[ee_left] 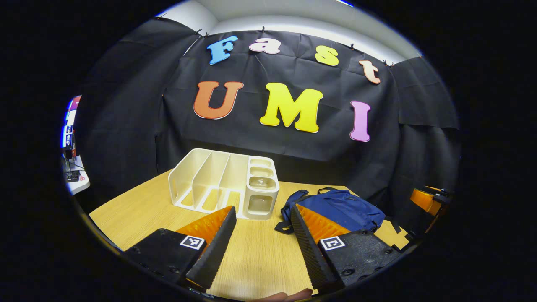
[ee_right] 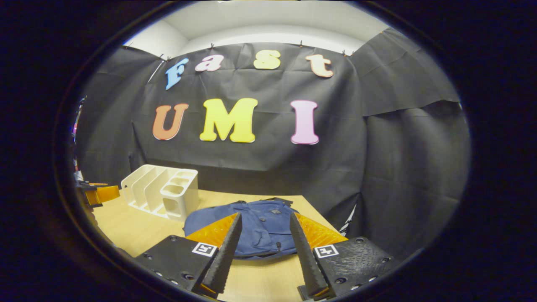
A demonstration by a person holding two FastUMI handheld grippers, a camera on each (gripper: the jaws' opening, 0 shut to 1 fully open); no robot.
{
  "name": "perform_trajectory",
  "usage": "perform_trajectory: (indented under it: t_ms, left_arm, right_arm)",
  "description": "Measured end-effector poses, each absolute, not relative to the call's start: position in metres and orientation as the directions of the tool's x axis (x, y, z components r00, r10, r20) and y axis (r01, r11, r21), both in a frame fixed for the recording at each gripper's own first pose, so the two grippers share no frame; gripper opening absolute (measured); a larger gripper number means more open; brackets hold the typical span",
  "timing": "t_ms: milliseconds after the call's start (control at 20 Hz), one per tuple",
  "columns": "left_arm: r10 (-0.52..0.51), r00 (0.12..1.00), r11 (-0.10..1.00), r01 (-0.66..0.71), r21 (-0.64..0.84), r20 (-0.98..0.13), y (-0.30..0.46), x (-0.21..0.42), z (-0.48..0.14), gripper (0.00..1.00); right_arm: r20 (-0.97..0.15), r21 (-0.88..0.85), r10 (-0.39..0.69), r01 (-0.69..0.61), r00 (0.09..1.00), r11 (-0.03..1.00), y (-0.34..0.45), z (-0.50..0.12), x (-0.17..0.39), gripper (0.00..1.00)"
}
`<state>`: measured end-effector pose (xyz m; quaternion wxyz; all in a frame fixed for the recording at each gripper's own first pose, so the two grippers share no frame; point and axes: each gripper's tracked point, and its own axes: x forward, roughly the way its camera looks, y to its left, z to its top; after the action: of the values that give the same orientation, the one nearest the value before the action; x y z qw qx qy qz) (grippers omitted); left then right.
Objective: Open the schoolbag, grab two books from the bookshelf and put them into the schoolbag.
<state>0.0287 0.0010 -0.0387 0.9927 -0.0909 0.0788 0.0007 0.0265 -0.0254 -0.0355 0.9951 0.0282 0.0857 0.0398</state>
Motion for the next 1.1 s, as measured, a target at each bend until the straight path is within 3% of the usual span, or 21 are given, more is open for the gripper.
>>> perform_trajectory:
  t_ms: [50,150,200,250,300,700,800,950,1100]
  left_arm:
    - [-0.006,0.989,0.985,-0.020,-0.172,-0.148,0.002,0.024,-0.033,0.84]
    - [-0.011,0.991,0.987,-0.010,-0.158,-0.132,0.000,0.023,-0.028,0.84]
    - [-0.011,0.992,0.989,-0.009,-0.150,-0.129,-0.001,0.021,-0.026,0.85]
    - [-0.010,0.991,0.990,-0.009,-0.143,-0.131,-0.001,0.019,-0.027,0.84]
    - [-0.008,0.991,0.991,-0.010,-0.136,-0.133,-0.002,0.019,-0.026,0.84]
    - [0.051,0.995,0.995,-0.059,-0.082,-0.087,0.016,0.006,-0.007,0.84]
    - [0.045,0.997,0.996,-0.050,-0.075,-0.068,0.016,0.005,-0.001,0.84]
    - [0.054,0.998,0.997,-0.056,-0.056,-0.043,0.020,0.002,0.006,0.84]
    - [0.090,0.996,0.995,-0.091,-0.040,-0.030,0.027,0.003,0.005,0.84]
  right_arm:
    - [-0.151,0.057,0.082,-0.075,0.985,0.996,-0.029,-0.031,0.019,0.69]
    - [-0.118,0.042,0.073,-0.069,0.990,0.997,-0.036,-0.024,0.013,0.75]
    - [-0.123,0.048,0.073,-0.068,0.990,0.997,-0.038,-0.027,0.009,0.70]
    - [-0.139,0.068,0.080,-0.071,0.987,0.995,-0.035,-0.030,0.006,0.75]
    - [-0.144,0.084,0.088,-0.077,0.986,0.994,-0.031,-0.031,0.001,0.71]
    - [-0.128,0.052,0.119,-0.113,0.985,0.992,-0.014,-0.026,-0.004,0.73]
    - [-0.143,0.049,0.123,-0.117,0.982,0.992,-0.010,-0.030,0.000,0.79]
    - [-0.156,0.043,0.118,-0.112,0.981,0.993,-0.009,-0.030,0.004,0.99]
    - [-0.150,0.036,0.131,-0.127,0.980,0.991,-0.001,-0.030,0.002,0.95]
